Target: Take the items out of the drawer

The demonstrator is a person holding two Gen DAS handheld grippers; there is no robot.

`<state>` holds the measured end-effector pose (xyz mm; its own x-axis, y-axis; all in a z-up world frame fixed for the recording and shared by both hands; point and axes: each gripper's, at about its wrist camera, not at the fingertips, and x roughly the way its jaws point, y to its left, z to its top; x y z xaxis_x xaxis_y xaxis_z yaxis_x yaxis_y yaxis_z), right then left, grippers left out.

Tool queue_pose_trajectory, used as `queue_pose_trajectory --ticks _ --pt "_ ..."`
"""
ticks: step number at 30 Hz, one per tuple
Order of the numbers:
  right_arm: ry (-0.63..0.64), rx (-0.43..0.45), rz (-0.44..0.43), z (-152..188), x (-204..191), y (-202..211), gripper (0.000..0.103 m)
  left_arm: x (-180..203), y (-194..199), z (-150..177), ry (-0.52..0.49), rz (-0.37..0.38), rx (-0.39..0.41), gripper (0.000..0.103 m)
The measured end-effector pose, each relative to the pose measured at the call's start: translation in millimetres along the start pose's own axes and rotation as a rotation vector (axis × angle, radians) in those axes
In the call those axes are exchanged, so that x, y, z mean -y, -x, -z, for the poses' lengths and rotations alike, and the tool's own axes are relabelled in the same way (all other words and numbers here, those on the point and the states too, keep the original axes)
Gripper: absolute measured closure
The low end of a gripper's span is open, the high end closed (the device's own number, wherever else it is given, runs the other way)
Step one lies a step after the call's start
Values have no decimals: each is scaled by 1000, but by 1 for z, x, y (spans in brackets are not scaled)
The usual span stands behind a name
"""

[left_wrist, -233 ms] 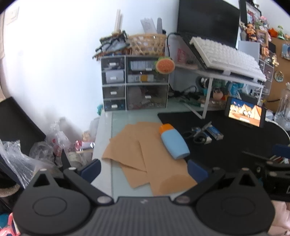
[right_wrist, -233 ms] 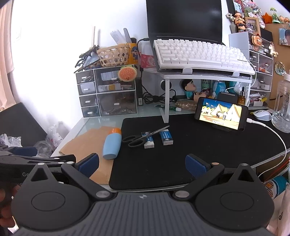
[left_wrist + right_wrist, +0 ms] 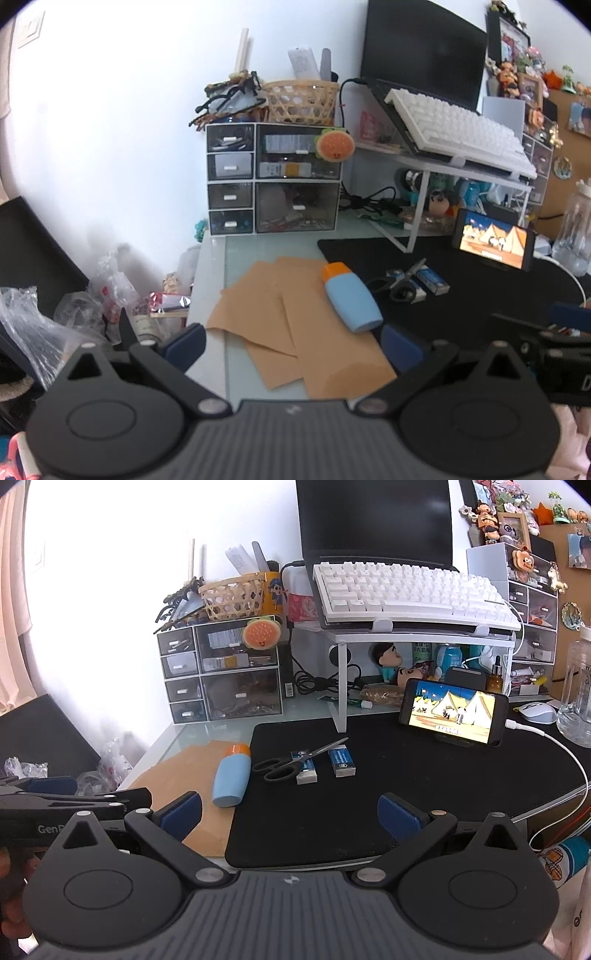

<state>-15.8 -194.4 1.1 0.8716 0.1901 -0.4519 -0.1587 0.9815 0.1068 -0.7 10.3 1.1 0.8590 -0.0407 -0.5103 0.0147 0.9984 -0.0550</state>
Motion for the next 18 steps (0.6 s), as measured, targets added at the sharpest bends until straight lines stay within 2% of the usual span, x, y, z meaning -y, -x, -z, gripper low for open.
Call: queue_pose_trajectory --ticks 3,7,18 --pt "-3 -10 6 0 -1 -3 0 4 3 3 -36 -13 23 4" --pt "-8 12 3 1 -2 2 0 0 4 6 -21 1 26 5" --pt "-26 0 -9 0 2 -8 0 -7 -2 3 24 38 20 5"
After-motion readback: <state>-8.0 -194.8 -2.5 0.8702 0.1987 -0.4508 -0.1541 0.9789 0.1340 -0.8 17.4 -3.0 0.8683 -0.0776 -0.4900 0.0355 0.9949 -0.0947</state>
